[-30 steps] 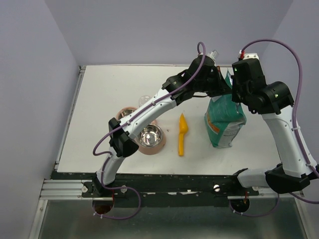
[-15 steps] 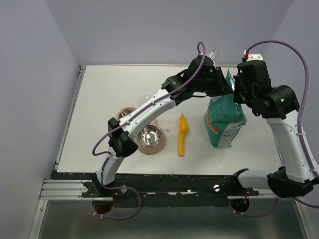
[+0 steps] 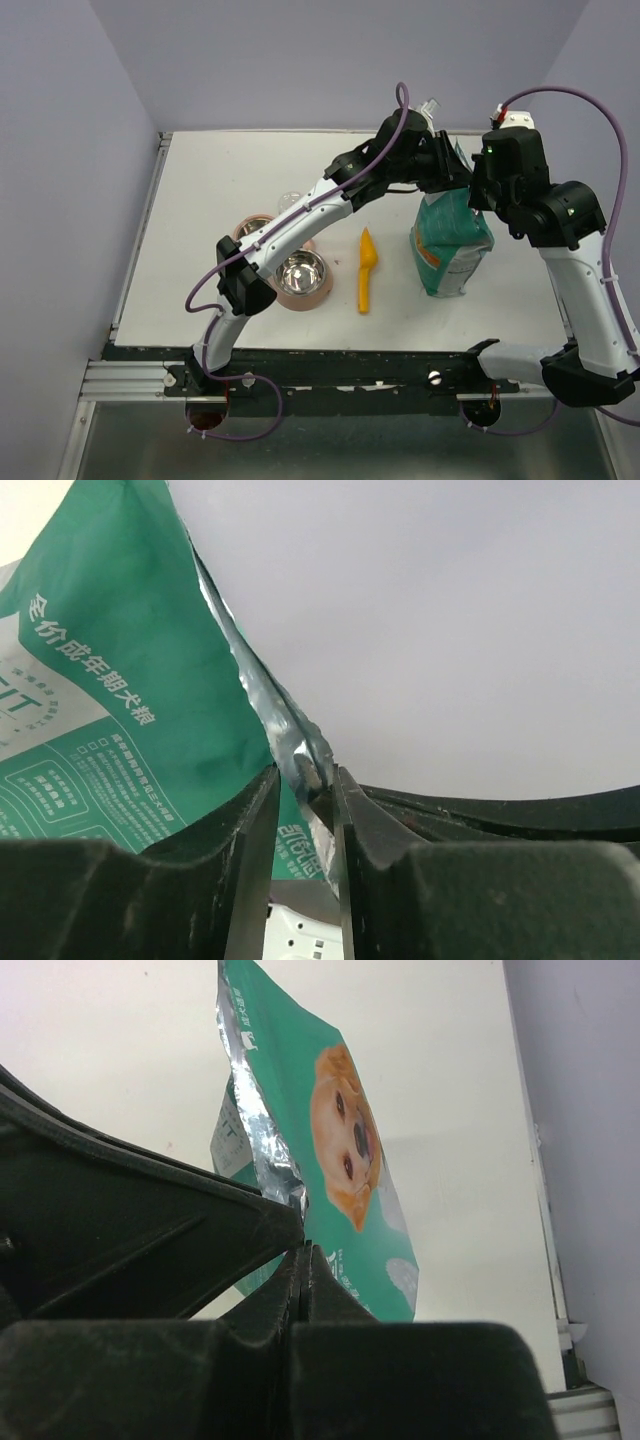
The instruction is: Serve the pet food
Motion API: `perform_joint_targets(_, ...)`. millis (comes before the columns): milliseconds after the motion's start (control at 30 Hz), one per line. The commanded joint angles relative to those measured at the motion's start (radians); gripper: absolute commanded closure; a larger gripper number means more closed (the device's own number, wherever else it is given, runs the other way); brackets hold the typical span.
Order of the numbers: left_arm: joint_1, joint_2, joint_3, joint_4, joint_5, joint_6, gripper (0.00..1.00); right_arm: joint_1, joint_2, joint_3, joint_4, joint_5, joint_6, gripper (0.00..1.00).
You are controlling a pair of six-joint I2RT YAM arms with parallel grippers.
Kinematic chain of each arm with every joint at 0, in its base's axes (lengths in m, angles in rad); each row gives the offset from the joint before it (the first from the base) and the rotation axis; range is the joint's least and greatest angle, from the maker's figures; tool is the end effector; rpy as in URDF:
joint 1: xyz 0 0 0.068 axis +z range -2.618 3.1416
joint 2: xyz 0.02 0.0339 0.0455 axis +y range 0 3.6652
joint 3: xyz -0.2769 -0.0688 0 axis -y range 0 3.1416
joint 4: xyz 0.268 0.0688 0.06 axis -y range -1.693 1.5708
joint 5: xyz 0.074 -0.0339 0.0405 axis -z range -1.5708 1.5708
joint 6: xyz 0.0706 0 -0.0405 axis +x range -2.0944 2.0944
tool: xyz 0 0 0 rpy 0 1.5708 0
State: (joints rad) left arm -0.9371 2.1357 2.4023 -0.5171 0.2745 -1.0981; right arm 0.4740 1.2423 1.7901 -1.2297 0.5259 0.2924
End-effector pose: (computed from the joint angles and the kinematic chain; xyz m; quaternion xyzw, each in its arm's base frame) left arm 0.3094 -0.4533 0.4407 0.0207 0.7867 -0.5736 0.2272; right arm 0.2235 0.0748 0.4813 0.0322 0.8784 -0.0624 0.4728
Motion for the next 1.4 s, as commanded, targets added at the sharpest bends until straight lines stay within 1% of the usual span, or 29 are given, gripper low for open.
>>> perform_joint_targets(0,-0.006,0.004,0.001,0.003,0.017,-0.025,0.67,0.002,-0.024,-0.017,0.016,-0.050,0.053,0.99)
perform_joint_targets(67,-0.006,0.012,0.006,0.003,0.008,-0.023,0.69,0.000,-0.023,-0.015,0.007,-0.038,0.071,0.99)
perform_joint_targets(267,-0.009,0.033,0.015,0.003,-0.001,-0.023,0.69,0.000,-0.018,-0.012,0.010,-0.052,0.083,0.99)
perform_joint_targets(400,-0.012,0.033,-0.014,0.005,-0.006,-0.032,0.75,0.000,0.000,0.023,-0.001,-0.044,0.080,0.99)
perform_joint_targets(433,-0.014,0.036,-0.014,0.009,-0.011,-0.032,0.77,0.000,0.003,0.032,-0.002,-0.044,0.079,0.99)
perform_joint_targets(500,-0.014,0.046,-0.002,0.009,-0.021,-0.028,0.89,0.000,0.006,0.040,-0.004,-0.040,0.076,0.99)
perform_joint_targets(533,-0.014,0.052,0.010,-0.001,-0.030,-0.023,1.00,0.000,0.006,0.040,-0.004,-0.040,0.070,0.99)
perform_joint_targets(667,-0.014,0.046,0.017,-0.046,-0.052,0.027,1.00,0.000,0.013,0.015,-0.016,0.022,0.027,0.99)
perform_joint_targets(700,-0.015,0.040,0.009,-0.050,-0.055,0.040,1.00,0.000,0.016,0.006,-0.014,0.022,0.005,0.98)
perform_joint_targets(733,-0.016,0.035,0.009,-0.060,-0.069,0.049,1.00,-0.002,0.020,0.005,-0.017,0.029,-0.012,0.94)
perform_joint_targets(767,-0.016,0.029,0.009,-0.064,-0.078,0.059,1.00,-0.002,0.029,0.006,-0.027,0.036,-0.022,0.94)
perform_joint_targets(800,-0.019,0.026,0.014,-0.070,-0.093,0.072,1.00,0.000,0.043,0.012,-0.042,0.040,-0.036,0.94)
perform_joint_targets(867,-0.020,0.024,0.033,-0.089,-0.116,0.092,1.00,0.000,0.071,0.041,-0.089,0.084,-0.036,0.99)
perform_joint_targets(933,-0.020,0.033,0.066,-0.133,-0.141,0.119,1.00,0.000,0.083,0.067,-0.117,0.159,-0.032,0.99)
perform_joint_targets(1000,-0.020,0.039,0.064,-0.153,-0.144,0.127,1.00,0.000,0.079,0.087,-0.116,0.229,-0.032,0.99)
perform_joint_targets(1100,-0.020,0.043,0.057,-0.144,-0.133,0.127,1.00,0.000,0.063,0.123,-0.082,0.192,-0.032,0.99)
perform_joint_targets(1200,-0.017,0.053,0.077,-0.132,-0.118,0.127,1.00,0.002,0.100,0.170,-0.143,0.149,0.019,0.99)
perform_joint_targets(1333,-0.002,0.032,0.054,-0.061,-0.025,0.092,1.00,-0.002,0.043,0.114,-0.058,0.016,0.063,0.99)
perform_joint_targets(1367,0.004,0.014,0.031,-0.048,-0.006,0.084,0.95,0.000,0.036,0.111,-0.053,-0.007,0.080,0.99)
